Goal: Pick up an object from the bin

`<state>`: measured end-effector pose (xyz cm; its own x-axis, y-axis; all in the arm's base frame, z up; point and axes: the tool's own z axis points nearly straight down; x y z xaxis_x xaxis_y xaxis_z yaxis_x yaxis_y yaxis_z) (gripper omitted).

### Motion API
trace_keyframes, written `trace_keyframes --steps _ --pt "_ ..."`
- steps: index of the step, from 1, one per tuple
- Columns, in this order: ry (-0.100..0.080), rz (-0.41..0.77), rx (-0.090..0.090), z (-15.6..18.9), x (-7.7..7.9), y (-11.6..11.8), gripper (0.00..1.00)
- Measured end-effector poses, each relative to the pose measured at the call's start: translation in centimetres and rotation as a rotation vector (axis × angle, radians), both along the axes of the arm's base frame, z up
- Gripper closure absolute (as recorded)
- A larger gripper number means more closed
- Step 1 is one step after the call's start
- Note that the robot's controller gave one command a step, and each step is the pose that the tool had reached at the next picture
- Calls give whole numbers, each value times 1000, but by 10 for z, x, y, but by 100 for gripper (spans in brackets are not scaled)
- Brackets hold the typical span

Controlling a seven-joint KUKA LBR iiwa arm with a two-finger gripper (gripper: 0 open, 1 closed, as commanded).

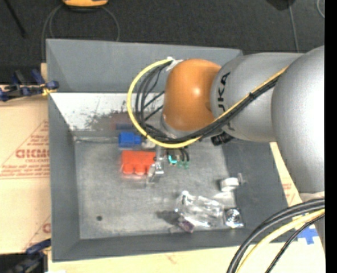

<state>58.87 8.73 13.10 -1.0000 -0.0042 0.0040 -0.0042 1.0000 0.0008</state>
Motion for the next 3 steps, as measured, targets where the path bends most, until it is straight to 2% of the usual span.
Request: trace_keyframes --steps 1,2,3 --pt "-11 -94 1 -46 17 1 0" --pt "-7 -34 1 -54 25 -1 0" --pt "-12 -35 1 -52 27 -1 0"
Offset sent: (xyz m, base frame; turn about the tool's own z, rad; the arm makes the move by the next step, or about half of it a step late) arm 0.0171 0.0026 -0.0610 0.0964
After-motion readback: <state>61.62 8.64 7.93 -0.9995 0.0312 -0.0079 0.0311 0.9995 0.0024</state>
